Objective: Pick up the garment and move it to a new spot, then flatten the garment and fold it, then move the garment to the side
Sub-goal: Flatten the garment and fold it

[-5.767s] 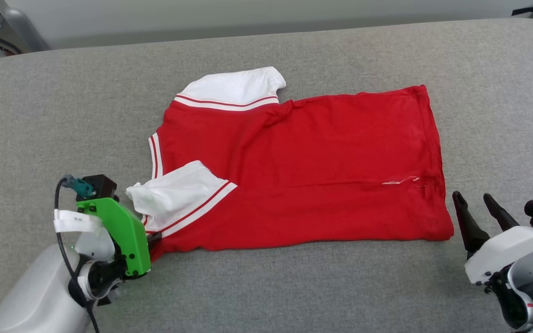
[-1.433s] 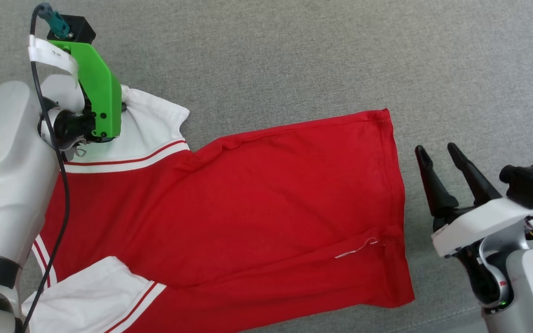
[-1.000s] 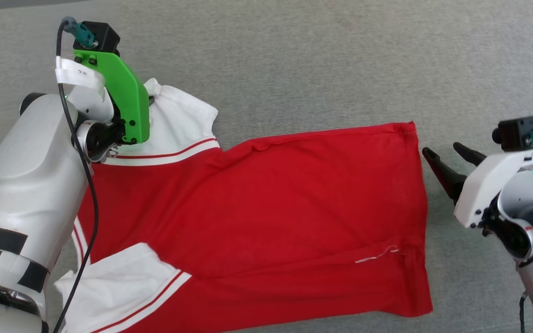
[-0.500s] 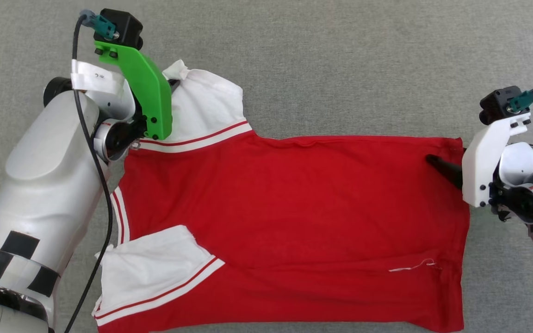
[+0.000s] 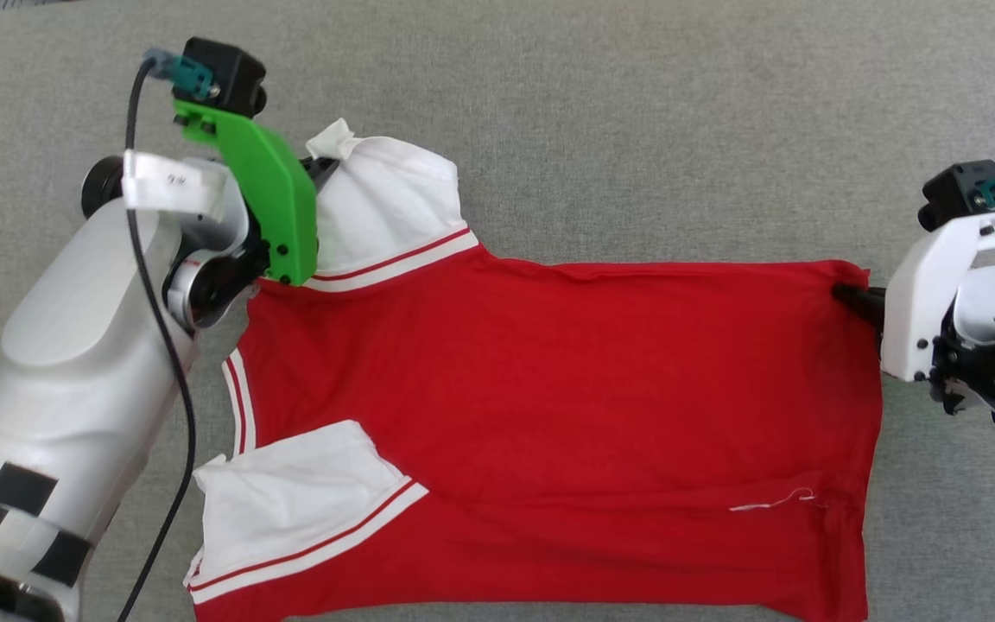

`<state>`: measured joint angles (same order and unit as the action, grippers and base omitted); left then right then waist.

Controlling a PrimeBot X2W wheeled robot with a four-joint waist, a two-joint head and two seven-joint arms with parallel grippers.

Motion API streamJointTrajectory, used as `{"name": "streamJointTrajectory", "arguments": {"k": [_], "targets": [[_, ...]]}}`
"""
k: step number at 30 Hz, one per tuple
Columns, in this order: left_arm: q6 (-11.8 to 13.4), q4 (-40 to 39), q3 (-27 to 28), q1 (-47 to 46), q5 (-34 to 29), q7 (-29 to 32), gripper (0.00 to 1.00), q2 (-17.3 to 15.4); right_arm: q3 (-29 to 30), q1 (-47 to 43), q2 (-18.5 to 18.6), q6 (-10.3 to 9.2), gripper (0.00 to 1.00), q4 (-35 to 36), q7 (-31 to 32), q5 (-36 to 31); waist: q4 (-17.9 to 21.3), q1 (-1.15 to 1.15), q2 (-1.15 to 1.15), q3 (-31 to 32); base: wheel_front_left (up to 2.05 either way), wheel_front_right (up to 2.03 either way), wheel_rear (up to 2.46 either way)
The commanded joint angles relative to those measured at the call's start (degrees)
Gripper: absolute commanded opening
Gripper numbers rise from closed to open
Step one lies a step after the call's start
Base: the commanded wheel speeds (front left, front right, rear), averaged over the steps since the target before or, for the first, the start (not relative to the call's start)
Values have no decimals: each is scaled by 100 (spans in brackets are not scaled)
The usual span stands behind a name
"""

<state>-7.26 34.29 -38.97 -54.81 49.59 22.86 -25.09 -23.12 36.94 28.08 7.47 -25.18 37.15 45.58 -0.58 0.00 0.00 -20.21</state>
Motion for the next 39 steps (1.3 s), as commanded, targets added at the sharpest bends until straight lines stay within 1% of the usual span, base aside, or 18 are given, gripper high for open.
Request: {"name": "streamJointTrajectory", "arguments": {"k": [1, 5, 8, 13, 18, 25, 30, 32, 34, 37, 38, 39], "targets": [[-21, -85, 20, 158, 66, -116, 0, -107, 34, -200, 50, 2, 0, 85, -94, 6, 37, 0, 0, 164, 0, 0, 0], [59, -441, 146, 634, 137, -423, 0, -354, 237, -649, 152, 2, 0, 434, -305, -84, 58, 0, 0, 411, 0, 0, 0], [205, -817, 273, 1179, 272, -615, 0, -561, 452, -1103, 170, 2, 0, 706, -455, -199, 46, 0, 0, 597, 0, 0, 0], [594, -1479, 489, 2202, 472, -939, 0, -905, 779, -1873, 5, 2, 0, 1128, -601, -424, 40, 0, 0, 823, 0, 0, 0], [1026, -2107, 686, 3216, 709, -1217, 0, -1106, 1054, -2509, -277, 2, 0, 1427, -641, -629, 41, 0, 0, 951, 0, 0, 0], [1583, -2748, 792, 4535, 981, -1509, 0, -1188, 1373, -3193, -721, 2, 0, 1679, -825, -912, 79, 0, 0, 1065, 0, 0, 0], [1811, -2881, 849, 5174, 1191, -1640, 0, -1155, 1617, -3628, -948, 2, 0, 1701, -899, -1006, 74, 0, 0, 1175, 0, 0, 0], [1848, -2876, 840, 5346, 1276, -1664, 0, -1087, 1743, -3788, -1054, 2, 0, 1692, -905, -1051, 67, 0, 0, 1217, 0, 0, 0], [1832, -2817, 834, 5464, 1408, -1663, 0, -973, 1830, -3943, -1168, 2, 0, 1674, -901, -1107, 53, 0, 0, 1247, 0, 0, 0], [1721, -2607, 808, 5520, 1533, -1682, 0, -820, 1897, -4121, -1343, 2, 0, 1627, -935, -1233, 49, 0, 0, 1283, 0, 0, 0], [1695, -2530, 805, 5513, 1546, -1711, 0, -772, 1906, -4157, -1399, 2, 13, 1609, -937, -1246, 52, 0, 0, 1296, 0, 0, 0], [1663, -2430, 782, 5506, 1573, -1701, 10, -714, 1914, -4191, -1450, 2, 100, 1598, -946, -1269, 56, 0, 0, 1313, 0, 0, 0]]}}
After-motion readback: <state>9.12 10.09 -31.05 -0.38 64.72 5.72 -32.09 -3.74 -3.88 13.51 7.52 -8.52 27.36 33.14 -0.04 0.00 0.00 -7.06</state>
